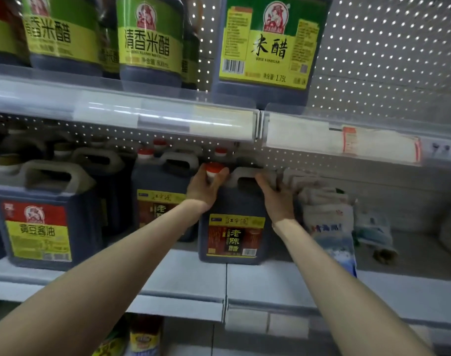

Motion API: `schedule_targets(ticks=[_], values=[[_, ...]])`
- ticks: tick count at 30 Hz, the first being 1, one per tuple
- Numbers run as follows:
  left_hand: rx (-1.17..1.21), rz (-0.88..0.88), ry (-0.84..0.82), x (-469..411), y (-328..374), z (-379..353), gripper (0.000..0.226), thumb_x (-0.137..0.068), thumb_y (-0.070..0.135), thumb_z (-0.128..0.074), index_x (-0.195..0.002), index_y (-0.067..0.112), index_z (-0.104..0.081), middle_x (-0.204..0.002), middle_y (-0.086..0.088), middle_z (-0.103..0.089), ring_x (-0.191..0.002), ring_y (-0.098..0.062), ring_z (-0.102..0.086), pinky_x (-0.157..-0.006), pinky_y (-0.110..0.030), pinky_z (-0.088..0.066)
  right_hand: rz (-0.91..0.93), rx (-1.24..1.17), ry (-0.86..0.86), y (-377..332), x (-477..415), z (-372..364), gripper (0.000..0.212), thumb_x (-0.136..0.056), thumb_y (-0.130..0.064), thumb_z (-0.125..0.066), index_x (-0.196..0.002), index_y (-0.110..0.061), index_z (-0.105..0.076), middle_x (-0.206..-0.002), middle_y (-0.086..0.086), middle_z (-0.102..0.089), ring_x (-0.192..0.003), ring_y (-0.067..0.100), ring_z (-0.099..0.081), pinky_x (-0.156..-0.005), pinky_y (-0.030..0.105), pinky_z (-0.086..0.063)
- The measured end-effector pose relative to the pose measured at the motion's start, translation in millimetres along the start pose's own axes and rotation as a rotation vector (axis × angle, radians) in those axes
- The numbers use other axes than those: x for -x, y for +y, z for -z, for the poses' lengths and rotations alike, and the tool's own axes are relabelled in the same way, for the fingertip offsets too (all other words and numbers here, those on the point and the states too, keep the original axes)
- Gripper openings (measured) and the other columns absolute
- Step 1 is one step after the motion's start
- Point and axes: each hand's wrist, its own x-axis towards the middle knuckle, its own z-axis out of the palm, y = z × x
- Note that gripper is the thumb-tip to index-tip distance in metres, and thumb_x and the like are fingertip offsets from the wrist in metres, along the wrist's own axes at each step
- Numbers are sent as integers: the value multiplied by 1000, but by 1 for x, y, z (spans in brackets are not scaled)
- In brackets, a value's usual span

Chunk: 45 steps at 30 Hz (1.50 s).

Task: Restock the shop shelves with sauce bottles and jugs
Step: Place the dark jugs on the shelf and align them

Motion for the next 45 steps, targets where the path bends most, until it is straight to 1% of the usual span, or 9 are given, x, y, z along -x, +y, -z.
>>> schedule_targets(ticks=[3,12,16,23,29,31,35,40,45], values=[[-17,-19,29,-3,-6,-6,42,-93,42,-54,-126,17,-51,-125,-4,-59,-117,-23,-53,-89,-25,-33,12,-5,29,11,-7,0,30,-86,-37,-67,-113,-27,-56,-112,-5,-59,-105,14,-54,-92,28,-41],[32,-6,53,9,-19,-11,48,-94,45,-51,-135,23,-43,-122,0,-54,-115,-22,-51,-87,-31,-38,-14,66,24,13,-5,-2,101,-59,-75,-66,-141,-19,-47,-142,4,-51,-127,22,-50,-109,43,-39],[173,61,50,21,-34,-9,58,-93,44,-52,-144,21,-34,-138,-6,-50,-124,-26,-49,-99,-38,-40,-30,75,14,16,-2,0,79,-83,-56,-63,-147,-19,-37,-149,4,-42,-133,24,-43,-112,40,-35],[234,199,-72,41,-67,-12,65,-94,50,-48,-150,38,-17,-133,-4,-56,-114,-27,-58,-94,-40,-48,-76,109,38,42,13,2,76,-85,-53,-62,-150,-29,-28,-147,6,-44,-128,27,-48,-106,40,-41],[300,263,-96,47,-89,-21,95,-64,76,-50,-147,48,-13,-138,-1,-55,-121,-25,-56,-105,-49,-43,-200,70,7,63,22,0,96,-65,-77,-60,-145,-32,-35,-134,2,-56,-117,26,-56,-103,44,-45],[318,261,-85,44,-92,-23,96,-62,78,-50,-146,51,-13,-138,-2,-55,-119,-25,-57,-103,-50,-44,-212,69,17,68,17,-1,103,-56,-82,-59,-144,-32,-37,-135,4,-57,-117,27,-57,-104,48,-44],[336,255,-67,37,-95,-28,91,-65,76,-49,-145,52,-14,-141,-2,-51,-122,-27,-55,-103,-50,-44,-221,110,43,75,7,-2,80,-79,-70,-53,-146,-30,-34,-139,5,-53,-123,29,-53,-106,49,-41],[360,229,-48,25,-96,-32,91,-68,70,-50,-148,43,-17,-144,-2,-48,-125,-27,-52,-104,-48,-44,-162,125,38,80,-2,-5,106,-53,-87,-51,-143,-32,-38,-137,5,-55,-121,30,-54,-105,51,-41],[294,221,-23,9,-100,-37,70,-90,57,-45,-150,34,-18,-144,-5,-48,-124,-30,-52,-97,-39,-47,-129,84,18,85,-14,-5,75,-79,-67,-56,-142,-29,-39,-138,4,-54,-121,26,-54,-106,48,-42]])
